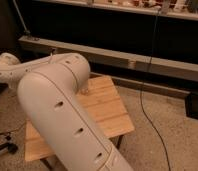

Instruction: Place the eraser in the ceramic cup

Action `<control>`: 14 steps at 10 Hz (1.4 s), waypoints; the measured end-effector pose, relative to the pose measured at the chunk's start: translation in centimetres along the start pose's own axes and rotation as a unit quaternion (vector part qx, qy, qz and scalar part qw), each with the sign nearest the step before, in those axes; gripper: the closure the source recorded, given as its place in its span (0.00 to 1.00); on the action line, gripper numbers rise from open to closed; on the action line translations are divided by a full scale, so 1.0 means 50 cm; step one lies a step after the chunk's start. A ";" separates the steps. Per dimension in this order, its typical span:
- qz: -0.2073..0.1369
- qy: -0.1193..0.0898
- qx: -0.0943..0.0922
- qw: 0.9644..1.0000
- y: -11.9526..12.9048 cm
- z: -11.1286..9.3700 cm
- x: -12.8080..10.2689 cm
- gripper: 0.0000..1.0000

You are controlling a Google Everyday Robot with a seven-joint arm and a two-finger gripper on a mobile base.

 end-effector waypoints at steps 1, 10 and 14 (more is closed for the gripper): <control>-0.003 0.006 -0.005 1.000 0.002 0.001 0.004 0.56; -0.024 -0.046 0.078 0.996 -0.006 -0.005 -0.036 0.21; -0.025 -0.047 0.083 0.995 -0.003 -0.008 -0.029 0.21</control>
